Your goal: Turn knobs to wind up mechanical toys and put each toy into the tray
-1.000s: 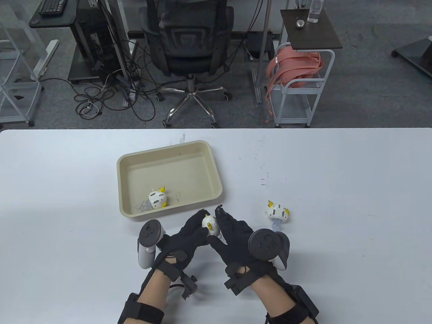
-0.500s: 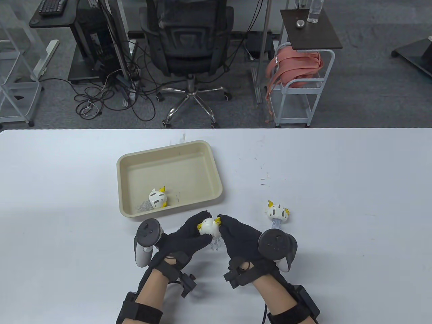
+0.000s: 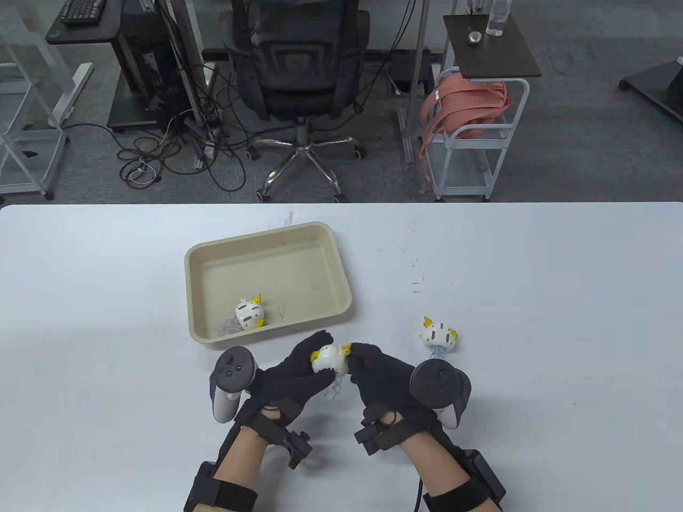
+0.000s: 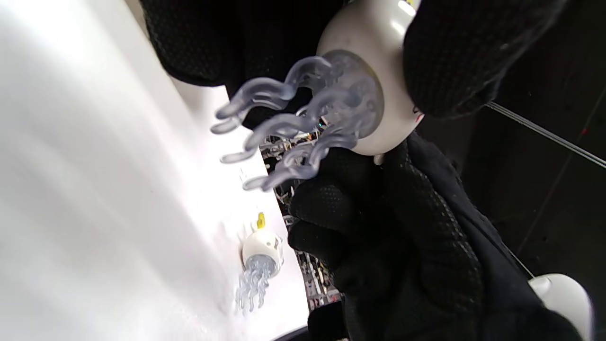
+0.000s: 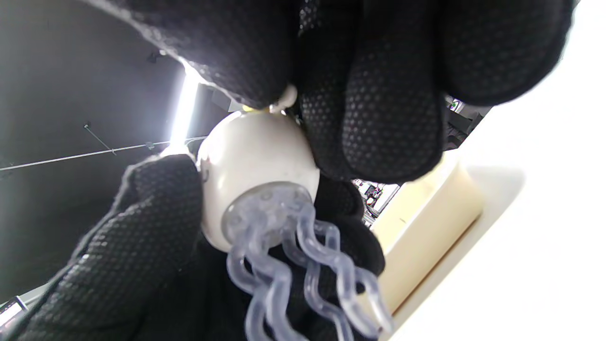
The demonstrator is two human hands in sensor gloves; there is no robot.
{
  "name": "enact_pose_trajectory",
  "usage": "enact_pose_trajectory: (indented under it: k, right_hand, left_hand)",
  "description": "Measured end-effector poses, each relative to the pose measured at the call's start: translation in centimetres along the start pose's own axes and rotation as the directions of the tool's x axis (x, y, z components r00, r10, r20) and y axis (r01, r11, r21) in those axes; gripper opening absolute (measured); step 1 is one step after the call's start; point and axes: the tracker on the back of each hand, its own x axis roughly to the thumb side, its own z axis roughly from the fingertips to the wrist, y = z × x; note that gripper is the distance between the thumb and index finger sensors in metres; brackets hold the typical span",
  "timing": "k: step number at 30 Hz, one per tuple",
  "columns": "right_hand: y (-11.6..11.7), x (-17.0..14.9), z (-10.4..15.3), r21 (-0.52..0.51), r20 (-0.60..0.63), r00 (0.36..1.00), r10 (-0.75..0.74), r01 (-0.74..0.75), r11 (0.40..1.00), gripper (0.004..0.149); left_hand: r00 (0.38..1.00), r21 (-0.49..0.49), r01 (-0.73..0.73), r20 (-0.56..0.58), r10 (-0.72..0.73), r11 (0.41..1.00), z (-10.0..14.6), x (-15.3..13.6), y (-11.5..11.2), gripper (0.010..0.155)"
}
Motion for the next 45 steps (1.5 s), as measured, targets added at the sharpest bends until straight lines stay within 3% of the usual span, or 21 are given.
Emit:
enact_pose_trajectory:
  k: [7,14,21,23,27,33,40,45]
  right_hand:
    - [0.7,0.7,0.2,0.047,0.063,0.991,0.122,-0.125,0.991,0.048]
    - [1.4,2.0,0.6,-0.013,0.218,0.922,0.321,-0.327,0.945,0.047]
    - [1.2,2.2,0.8,-0.076,0.277,0.875,0.396,-0.391,0.917,0.046]
    - [1.0,2.0,0.6,-0.061,0.236,0.911,0.339,-0.334,0.941,0.045]
    - [0.3,0.6,0.2,-0.01,0.04,0.989,0.143,-0.143,0.99,0.044]
    - [0.0,-1.7,-0.1,0.057,-0.196,0.974,-0.112,0.125,0.99,0.044]
    - [0.0,-2.6,-0.3,0.085,-0.273,0.948,-0.162,0.192,0.978,0.044]
    - [-0.1,-2.4,-0.2,0.086,-0.255,0.957,-0.138,0.164,0.983,0.045]
  left_hand:
    - [0.999,0.022,-0.047,-0.025,0.047,0.999,0.1,-0.4,0.2,0.074]
    - [0.988,0.011,-0.149,-0.044,0.15,0.989,0.1,-0.8,0.3,0.074]
    - [0.982,-0.026,-0.181,-0.052,0.18,0.983,-0.1,-1.1,0.0,0.075]
    - [0.983,-0.04,-0.181,-0.044,0.179,0.983,-0.1,-0.9,-0.1,0.074]
    - [0.995,-0.058,-0.102,-0.013,0.102,0.993,-0.2,-0.4,-0.3,0.073]
    - [1.0,-0.09,-0.011,0.02,0.012,0.996,-0.4,0.2,-0.5,0.073]
    - [0.999,-0.084,0.042,0.036,-0.039,0.996,-0.4,0.2,-0.5,0.072]
    - [0.995,-0.067,0.091,0.043,-0.088,0.994,-0.3,0.4,-0.4,0.072]
